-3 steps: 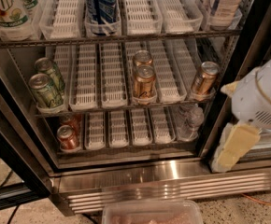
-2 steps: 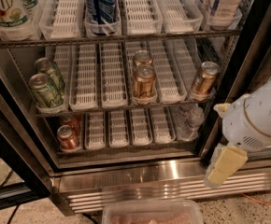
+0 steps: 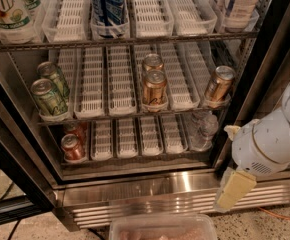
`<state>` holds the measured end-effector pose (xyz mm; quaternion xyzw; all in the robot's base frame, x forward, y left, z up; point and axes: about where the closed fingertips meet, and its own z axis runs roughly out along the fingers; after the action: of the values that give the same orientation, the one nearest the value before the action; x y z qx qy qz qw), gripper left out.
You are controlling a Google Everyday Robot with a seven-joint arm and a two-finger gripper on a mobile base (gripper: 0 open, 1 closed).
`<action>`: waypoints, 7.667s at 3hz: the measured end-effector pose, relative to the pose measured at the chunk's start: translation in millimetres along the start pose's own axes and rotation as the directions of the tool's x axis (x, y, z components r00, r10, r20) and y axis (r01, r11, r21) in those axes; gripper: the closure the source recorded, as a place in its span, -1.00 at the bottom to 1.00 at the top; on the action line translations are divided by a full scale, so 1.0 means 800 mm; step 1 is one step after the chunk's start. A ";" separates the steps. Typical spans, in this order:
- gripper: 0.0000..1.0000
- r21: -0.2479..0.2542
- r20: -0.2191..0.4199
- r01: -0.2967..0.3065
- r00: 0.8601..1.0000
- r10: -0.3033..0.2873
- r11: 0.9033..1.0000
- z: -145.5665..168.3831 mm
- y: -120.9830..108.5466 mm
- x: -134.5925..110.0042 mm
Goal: Pick water bottle from bottom shelf of fridge
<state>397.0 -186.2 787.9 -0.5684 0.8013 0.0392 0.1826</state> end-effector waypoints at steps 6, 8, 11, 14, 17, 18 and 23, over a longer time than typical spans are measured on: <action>-1.00 0.151 0.216 -0.235 0.956 0.199 0.960 0.137 -0.006 0.078; -1.00 0.237 0.431 -0.446 0.844 0.319 0.863 0.190 -0.040 0.059; -1.00 0.276 0.607 -0.719 0.645 0.465 0.638 0.213 -0.094 0.077; -1.00 0.313 0.684 -0.679 0.646 0.338 0.664 0.228 -0.110 0.058; -1.00 0.406 0.734 -0.623 0.658 0.167 0.669 0.230 -0.122 0.047; -1.00 0.430 0.740 -0.617 0.659 0.135 0.660 0.224 -0.126 0.043; -0.38 0.485 0.787 -0.663 0.615 0.047 0.570 0.225 -0.158 0.025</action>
Offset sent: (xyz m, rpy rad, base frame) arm -0.0060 -0.0162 -0.1043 0.2038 -0.1081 -0.1914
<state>552.9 -199.6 632.3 -0.1885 0.7147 -0.0393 0.6724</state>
